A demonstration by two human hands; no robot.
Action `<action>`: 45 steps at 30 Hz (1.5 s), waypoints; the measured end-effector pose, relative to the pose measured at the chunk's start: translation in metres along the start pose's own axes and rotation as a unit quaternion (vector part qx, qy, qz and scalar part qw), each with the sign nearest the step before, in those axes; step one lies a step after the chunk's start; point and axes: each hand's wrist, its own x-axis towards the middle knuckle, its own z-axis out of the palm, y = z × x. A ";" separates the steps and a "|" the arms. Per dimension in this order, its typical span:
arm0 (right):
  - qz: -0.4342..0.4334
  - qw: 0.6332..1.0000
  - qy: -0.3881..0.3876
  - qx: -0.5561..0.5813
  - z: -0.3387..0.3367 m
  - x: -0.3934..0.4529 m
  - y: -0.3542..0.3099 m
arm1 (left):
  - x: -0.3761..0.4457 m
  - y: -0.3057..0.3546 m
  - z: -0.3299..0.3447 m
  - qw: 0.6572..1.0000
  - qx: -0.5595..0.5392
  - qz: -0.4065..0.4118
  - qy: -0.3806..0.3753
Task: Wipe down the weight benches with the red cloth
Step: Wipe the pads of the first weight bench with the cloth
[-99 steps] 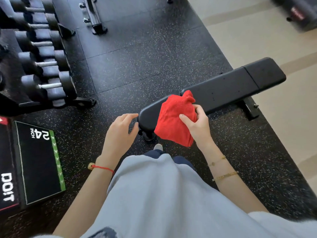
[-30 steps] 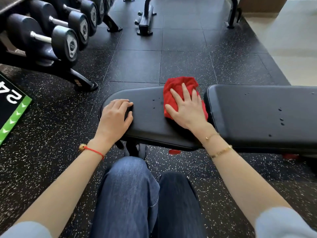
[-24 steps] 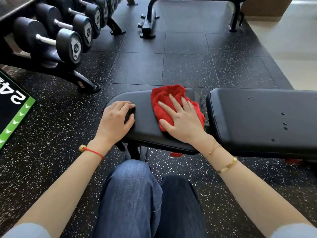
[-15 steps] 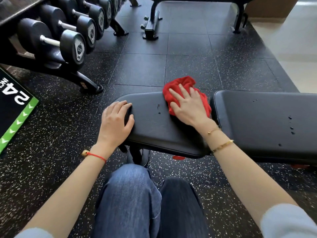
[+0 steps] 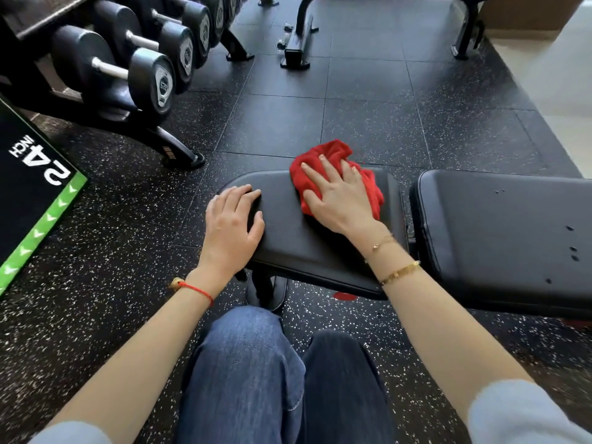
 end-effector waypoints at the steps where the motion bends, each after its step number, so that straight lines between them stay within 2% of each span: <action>1: -0.024 1.000 -0.001 0.001 0.003 -0.005 -0.008 | 0.000 0.000 0.000 1.000 -0.001 0.001 0.002; 4: -0.099 0.995 0.009 0.006 0.008 -0.044 -0.012 | 0.001 -0.002 0.002 1.000 -0.011 0.002 0.010; 6: -0.108 0.994 0.019 0.011 0.007 -0.065 0.004 | 0.001 -0.003 0.003 1.000 -0.012 0.003 0.014; 10: -0.012 0.999 0.028 -0.018 -0.002 -0.047 0.045 | 0.000 -0.004 0.004 1.000 -0.014 0.004 0.017; 13: 0.048 0.998 0.025 -0.020 -0.005 -0.009 0.037 | 0.000 -0.003 0.006 1.000 -0.012 0.001 0.024; 15: 0.027 0.999 0.015 -0.013 -0.002 -0.001 0.016 | 0.000 -0.003 0.006 1.000 -0.012 0.000 0.028; 18: -0.059 0.998 0.011 0.001 0.007 -0.031 -0.007 | 0.000 -0.004 0.007 0.999 -0.016 0.003 0.033; 21: -0.102 0.994 0.023 0.018 0.007 -0.076 0.002 | 0.001 -0.005 0.007 0.999 -0.017 0.006 0.034; 25: -0.030 0.999 0.029 0.002 -0.002 -0.070 0.042 | 0.000 -0.005 0.008 0.999 -0.018 0.005 0.036; 29: 0.022 1.000 0.012 -0.013 -0.005 -0.028 0.028 | 0.001 -0.003 0.008 0.999 -0.010 -0.004 0.036; 33: -0.056 0.998 0.004 -0.007 0.005 -0.052 -0.002 | 0.001 -0.002 0.007 1.000 -0.007 -0.005 0.029; 36: -0.083 0.996 0.017 0.010 0.003 -0.091 0.011 | 0.001 -0.002 0.007 1.000 -0.007 0.000 0.028; 40: -0.020 0.999 0.033 0.002 -0.002 -0.095 0.050 | 0.001 -0.003 0.008 0.999 -0.007 0.003 0.032; 43: 0.046 0.998 0.033 0.003 -0.009 -0.049 0.059 | 0.001 -0.002 0.009 1.000 0.000 -0.002 0.031; 45: 0.057 0.998 0.031 0.004 -0.010 -0.021 0.045 | 0.001 -0.002 0.010 0.999 0.002 -0.005 0.031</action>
